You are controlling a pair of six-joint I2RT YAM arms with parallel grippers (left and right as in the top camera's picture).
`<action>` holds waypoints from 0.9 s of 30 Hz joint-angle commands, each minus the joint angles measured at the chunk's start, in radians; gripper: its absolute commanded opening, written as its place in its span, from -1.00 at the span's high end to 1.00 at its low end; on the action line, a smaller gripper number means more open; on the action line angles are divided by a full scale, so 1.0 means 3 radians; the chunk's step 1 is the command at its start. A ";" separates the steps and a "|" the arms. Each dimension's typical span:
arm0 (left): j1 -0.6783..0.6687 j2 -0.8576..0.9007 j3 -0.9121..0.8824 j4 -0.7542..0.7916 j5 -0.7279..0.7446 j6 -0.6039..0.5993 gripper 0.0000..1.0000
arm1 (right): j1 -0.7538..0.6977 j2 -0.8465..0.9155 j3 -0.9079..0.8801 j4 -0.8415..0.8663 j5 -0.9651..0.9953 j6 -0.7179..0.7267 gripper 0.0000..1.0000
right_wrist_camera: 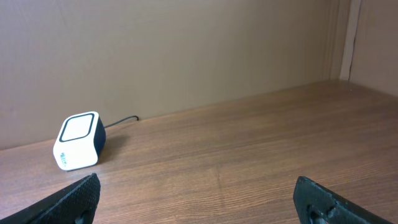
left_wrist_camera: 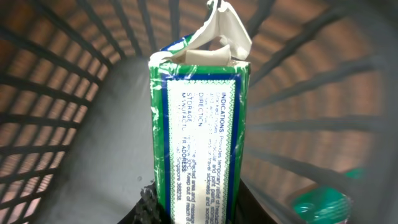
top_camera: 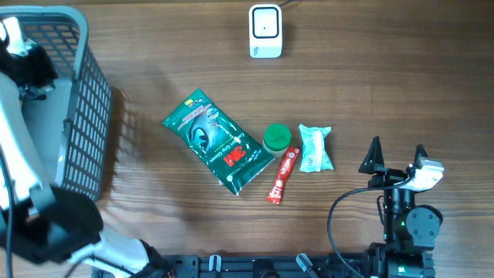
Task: Scan the item barcode
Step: 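Carry the medicine box past the scanner and drop it right of packet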
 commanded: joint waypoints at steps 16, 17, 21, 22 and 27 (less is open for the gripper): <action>-0.2640 -0.0893 0.0004 0.0005 0.0327 -0.0540 0.55 | -0.0001 -0.0024 -0.0003 0.0011 -0.0046 -0.0042 -0.99; -0.2803 -0.0833 0.0004 0.0025 0.0327 -0.0540 0.55 | -0.0001 -0.0024 -0.0003 0.0011 -0.0045 -0.0042 -0.99; -0.3422 -0.0399 0.0004 0.0254 0.0327 -0.0540 0.55 | -0.0001 -0.0024 -0.0003 0.0011 -0.0045 -0.0041 -0.99; -0.3492 -0.0318 0.0004 0.0298 0.0328 -0.0542 0.55 | -0.0001 -0.0024 -0.0003 0.0011 -0.0046 -0.0041 -0.99; -0.3924 0.0412 0.0004 0.0823 0.0361 -0.0902 0.56 | -0.0001 -0.0024 -0.0003 0.0011 -0.0045 -0.0041 -0.99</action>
